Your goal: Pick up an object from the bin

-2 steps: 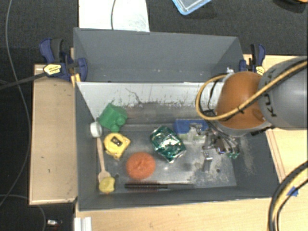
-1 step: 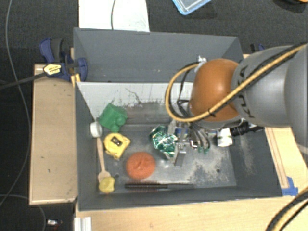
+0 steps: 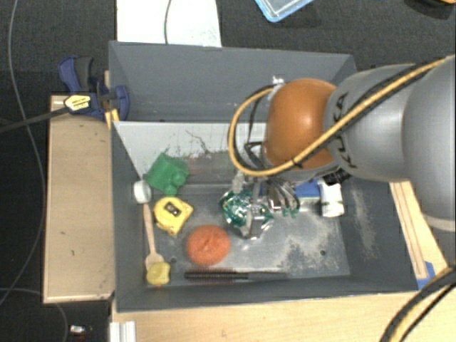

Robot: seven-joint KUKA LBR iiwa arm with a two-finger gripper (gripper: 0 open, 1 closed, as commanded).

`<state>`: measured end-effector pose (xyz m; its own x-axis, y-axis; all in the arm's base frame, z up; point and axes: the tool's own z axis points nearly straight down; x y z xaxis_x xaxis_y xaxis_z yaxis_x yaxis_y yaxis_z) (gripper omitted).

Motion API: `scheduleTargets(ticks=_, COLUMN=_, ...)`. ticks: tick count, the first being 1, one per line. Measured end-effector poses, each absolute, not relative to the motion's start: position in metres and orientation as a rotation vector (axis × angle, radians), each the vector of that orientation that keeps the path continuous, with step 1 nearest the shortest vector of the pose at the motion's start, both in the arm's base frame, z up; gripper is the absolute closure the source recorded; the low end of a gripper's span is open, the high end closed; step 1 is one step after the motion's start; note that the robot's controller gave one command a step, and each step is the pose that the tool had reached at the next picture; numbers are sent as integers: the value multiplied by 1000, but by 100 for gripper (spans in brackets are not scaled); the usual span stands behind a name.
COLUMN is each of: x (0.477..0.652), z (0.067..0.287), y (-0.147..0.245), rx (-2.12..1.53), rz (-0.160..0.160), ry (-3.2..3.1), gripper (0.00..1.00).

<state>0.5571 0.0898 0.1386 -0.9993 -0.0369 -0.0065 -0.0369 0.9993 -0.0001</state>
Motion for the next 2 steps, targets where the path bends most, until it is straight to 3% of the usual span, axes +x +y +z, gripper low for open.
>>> scheduleTargets(ticks=1, x=560, z=93, y=85, rx=145, rz=10, ry=3115, gripper=0)
scheduleTargets(ticks=2, x=564, z=84, y=67, rx=388, rz=23, ry=3065, gripper=100)
